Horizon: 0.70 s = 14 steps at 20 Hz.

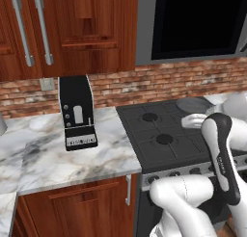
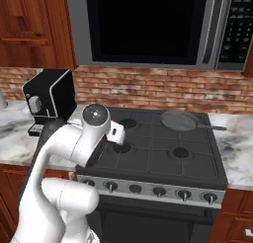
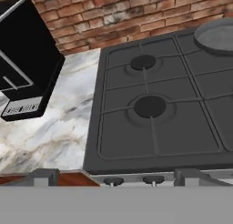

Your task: Turn on the rear right burner of the stove.

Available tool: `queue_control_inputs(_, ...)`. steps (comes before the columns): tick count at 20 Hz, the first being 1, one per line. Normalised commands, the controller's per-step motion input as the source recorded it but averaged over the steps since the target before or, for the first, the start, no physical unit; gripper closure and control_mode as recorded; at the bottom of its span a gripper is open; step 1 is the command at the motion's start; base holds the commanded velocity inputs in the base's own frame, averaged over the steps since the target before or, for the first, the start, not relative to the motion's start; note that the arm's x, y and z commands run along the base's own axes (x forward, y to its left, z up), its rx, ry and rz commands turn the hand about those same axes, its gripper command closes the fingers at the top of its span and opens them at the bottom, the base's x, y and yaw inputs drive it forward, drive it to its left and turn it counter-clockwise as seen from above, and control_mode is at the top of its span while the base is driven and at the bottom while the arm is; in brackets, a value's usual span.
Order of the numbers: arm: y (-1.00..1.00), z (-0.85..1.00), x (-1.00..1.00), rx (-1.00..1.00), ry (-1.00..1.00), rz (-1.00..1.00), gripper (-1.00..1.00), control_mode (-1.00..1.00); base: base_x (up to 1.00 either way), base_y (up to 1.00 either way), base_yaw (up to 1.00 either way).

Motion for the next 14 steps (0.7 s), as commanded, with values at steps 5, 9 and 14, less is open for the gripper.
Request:
queue_control_inputs(5,-1.0,-0.49,-0.13,0.17,-0.23,0.0,-1.0,-1.0,0.0,0.0,0.0)
queue_control_inputs(9,-1.0,-0.53,-0.28,0.03,-0.36,0.0,-1.0,-1.0,0.0,0.0,0.0)
queue_control_inputs(14,-0.99,-0.77,-0.36,-0.18,-0.31,0.05,-1.0,-1.0,0.0,0.0,0.0)
